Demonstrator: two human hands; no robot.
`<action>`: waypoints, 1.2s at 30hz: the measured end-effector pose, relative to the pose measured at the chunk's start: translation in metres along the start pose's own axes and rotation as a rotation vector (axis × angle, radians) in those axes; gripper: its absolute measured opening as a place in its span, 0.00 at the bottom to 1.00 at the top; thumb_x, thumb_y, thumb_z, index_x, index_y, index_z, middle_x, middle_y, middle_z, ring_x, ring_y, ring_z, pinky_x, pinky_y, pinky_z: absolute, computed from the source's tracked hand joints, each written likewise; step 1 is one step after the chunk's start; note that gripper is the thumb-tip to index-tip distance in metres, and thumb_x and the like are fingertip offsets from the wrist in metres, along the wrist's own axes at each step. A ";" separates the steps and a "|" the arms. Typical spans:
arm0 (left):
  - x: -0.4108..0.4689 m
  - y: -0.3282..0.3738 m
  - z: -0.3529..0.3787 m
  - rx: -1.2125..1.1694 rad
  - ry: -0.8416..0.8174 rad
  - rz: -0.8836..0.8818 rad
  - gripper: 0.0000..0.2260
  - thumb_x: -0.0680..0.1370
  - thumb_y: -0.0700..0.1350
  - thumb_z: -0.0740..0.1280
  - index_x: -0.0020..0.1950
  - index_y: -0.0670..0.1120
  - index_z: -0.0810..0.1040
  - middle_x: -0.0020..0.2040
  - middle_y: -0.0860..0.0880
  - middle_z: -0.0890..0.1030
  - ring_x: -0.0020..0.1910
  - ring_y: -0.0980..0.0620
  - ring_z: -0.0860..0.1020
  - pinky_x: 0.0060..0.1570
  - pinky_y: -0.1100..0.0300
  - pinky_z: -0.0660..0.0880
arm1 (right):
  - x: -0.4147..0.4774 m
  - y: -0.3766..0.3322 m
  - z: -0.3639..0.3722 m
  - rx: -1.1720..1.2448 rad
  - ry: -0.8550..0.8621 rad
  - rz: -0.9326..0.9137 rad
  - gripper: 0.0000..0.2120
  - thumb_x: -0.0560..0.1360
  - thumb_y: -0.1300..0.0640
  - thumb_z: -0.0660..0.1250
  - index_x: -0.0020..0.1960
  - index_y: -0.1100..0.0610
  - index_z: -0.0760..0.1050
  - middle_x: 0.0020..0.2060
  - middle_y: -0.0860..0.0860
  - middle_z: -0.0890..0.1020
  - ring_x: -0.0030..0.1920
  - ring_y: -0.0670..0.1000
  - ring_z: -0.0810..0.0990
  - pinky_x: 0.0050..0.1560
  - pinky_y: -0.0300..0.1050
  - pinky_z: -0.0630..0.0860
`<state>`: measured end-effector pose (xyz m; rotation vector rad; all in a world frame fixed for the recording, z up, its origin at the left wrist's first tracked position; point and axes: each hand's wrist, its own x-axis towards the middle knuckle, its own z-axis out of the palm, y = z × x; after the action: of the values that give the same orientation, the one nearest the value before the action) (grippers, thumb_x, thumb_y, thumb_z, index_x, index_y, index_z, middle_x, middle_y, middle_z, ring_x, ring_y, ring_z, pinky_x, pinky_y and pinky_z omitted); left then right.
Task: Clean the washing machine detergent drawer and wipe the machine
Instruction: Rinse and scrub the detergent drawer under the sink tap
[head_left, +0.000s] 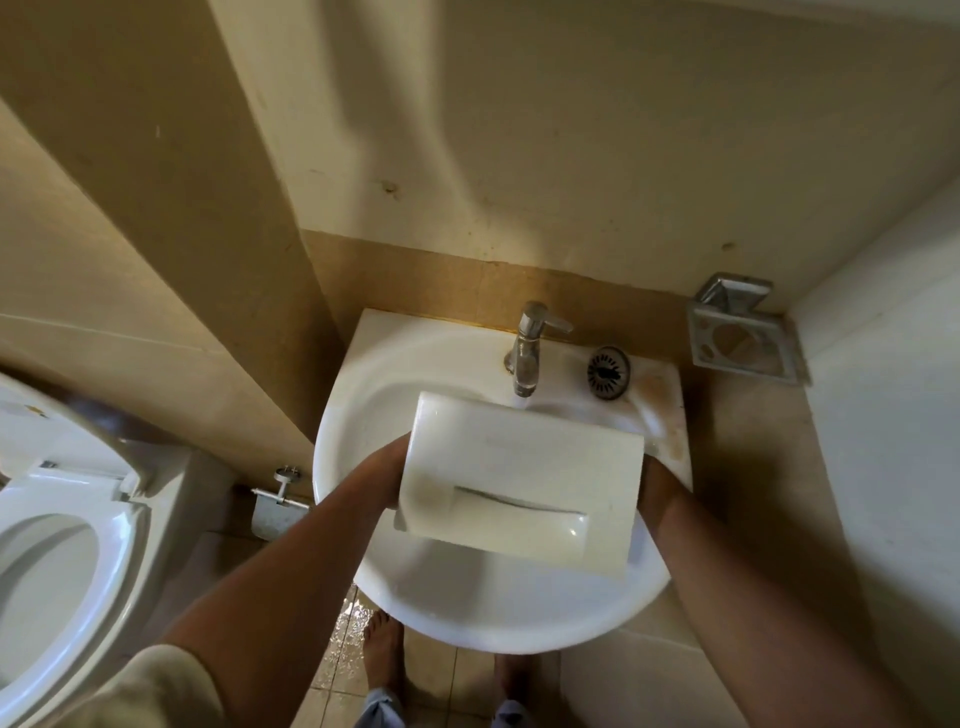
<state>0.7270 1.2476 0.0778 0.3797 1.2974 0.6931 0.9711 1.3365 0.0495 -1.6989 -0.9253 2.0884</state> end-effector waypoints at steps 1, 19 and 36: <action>0.003 0.000 -0.001 0.016 0.006 0.012 0.08 0.64 0.43 0.66 0.41 0.42 0.76 0.26 0.50 0.80 0.23 0.54 0.79 0.26 0.65 0.76 | 0.000 0.002 -0.002 0.111 -0.040 0.030 0.18 0.79 0.50 0.65 0.35 0.59 0.70 0.31 0.58 0.70 0.34 0.52 0.67 0.38 0.43 0.61; 0.018 0.022 -0.003 -0.080 -0.002 -0.070 0.13 0.72 0.36 0.71 0.26 0.42 0.81 0.22 0.48 0.77 0.17 0.53 0.76 0.18 0.66 0.72 | 0.028 -0.003 -0.018 0.320 -0.240 0.037 0.23 0.46 0.47 0.88 0.22 0.57 0.77 0.20 0.50 0.75 0.19 0.43 0.74 0.23 0.31 0.70; -0.024 -0.042 0.006 -0.336 0.029 -0.220 0.13 0.74 0.46 0.69 0.43 0.36 0.86 0.41 0.37 0.83 0.34 0.40 0.83 0.31 0.50 0.82 | -0.025 0.001 -0.005 0.089 -0.135 0.151 0.21 0.73 0.37 0.65 0.51 0.52 0.85 0.43 0.54 0.85 0.42 0.56 0.83 0.45 0.51 0.80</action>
<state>0.7406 1.2010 0.0714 -0.0454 1.2017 0.7152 0.9828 1.3222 0.0675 -1.6453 -0.7489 2.3301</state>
